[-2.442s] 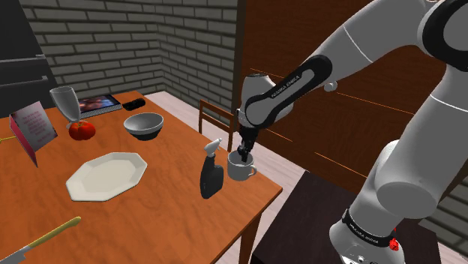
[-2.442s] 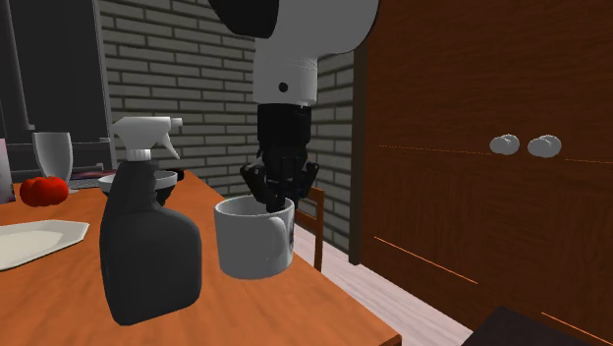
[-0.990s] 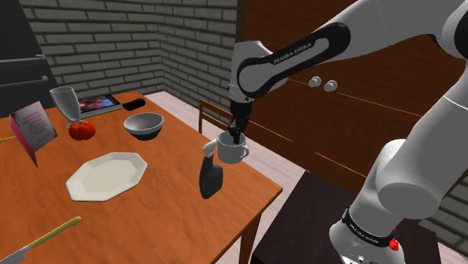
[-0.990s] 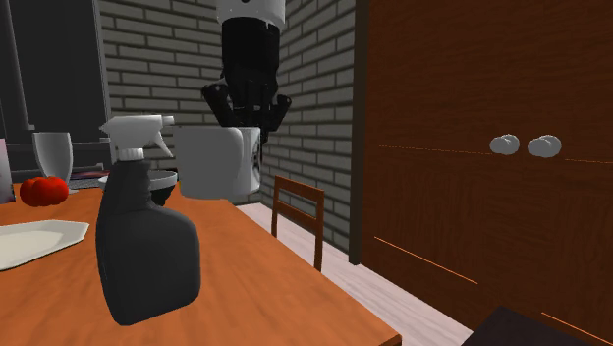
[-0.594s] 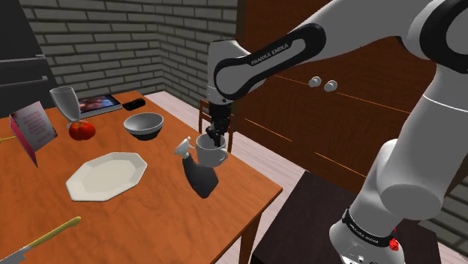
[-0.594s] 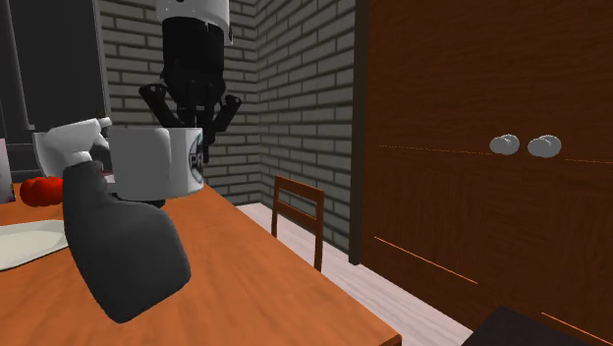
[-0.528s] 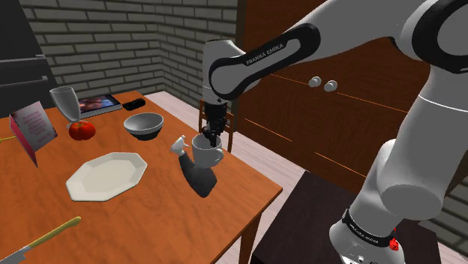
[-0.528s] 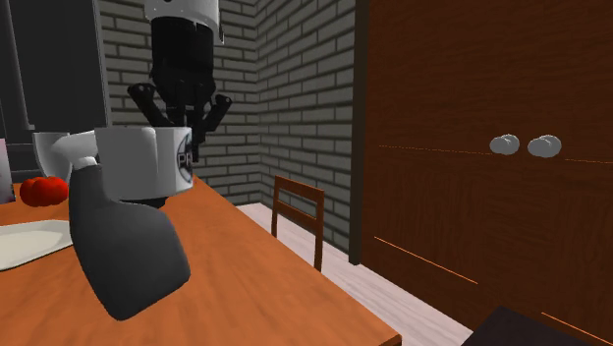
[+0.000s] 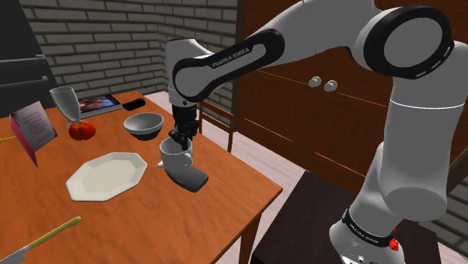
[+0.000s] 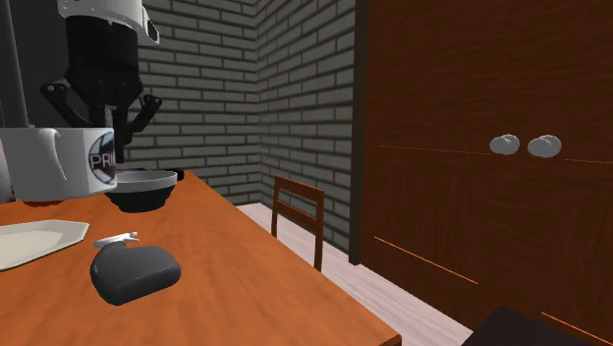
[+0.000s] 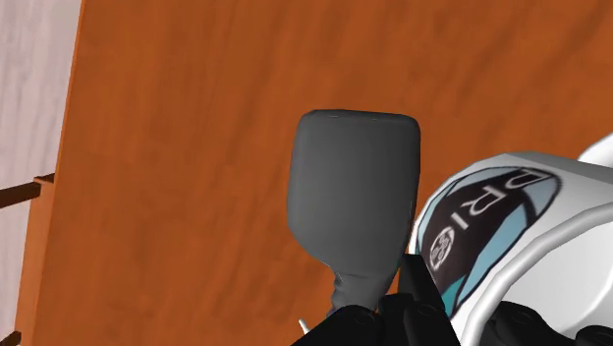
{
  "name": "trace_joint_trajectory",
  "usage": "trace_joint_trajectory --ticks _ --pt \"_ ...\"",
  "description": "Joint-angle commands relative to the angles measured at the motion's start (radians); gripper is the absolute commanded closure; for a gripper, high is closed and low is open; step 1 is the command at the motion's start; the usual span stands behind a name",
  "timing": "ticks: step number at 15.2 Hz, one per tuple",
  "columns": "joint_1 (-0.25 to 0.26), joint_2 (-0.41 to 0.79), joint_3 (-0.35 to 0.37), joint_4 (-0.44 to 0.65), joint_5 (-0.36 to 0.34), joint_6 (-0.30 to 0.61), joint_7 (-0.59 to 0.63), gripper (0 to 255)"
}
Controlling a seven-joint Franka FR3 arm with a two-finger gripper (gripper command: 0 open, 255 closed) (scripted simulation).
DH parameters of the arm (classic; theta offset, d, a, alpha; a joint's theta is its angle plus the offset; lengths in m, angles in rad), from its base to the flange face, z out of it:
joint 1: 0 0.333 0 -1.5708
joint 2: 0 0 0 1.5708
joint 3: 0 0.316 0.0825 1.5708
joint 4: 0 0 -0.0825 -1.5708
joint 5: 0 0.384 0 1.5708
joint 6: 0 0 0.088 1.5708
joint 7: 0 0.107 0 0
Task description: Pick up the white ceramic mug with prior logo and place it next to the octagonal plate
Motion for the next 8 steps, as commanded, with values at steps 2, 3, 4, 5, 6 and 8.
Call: trace_joint_trajectory --ticks 2,3,4,5,6,8 --pt "0.041 0.110 0.010 0.159 -0.027 -0.049 0.056 255" --pt "0.054 0.146 0.012 0.213 -0.035 -0.067 0.072 255" --pt "0.068 0.184 0.013 0.270 -0.043 -0.086 0.086 255" --pt "0.083 0.223 0.014 0.330 -0.051 -0.107 0.100 255" --pt "0.098 0.263 0.014 0.394 -0.059 -0.130 0.113 255" --pt "0.131 0.353 0.013 0.537 -0.074 -0.184 0.137 255"
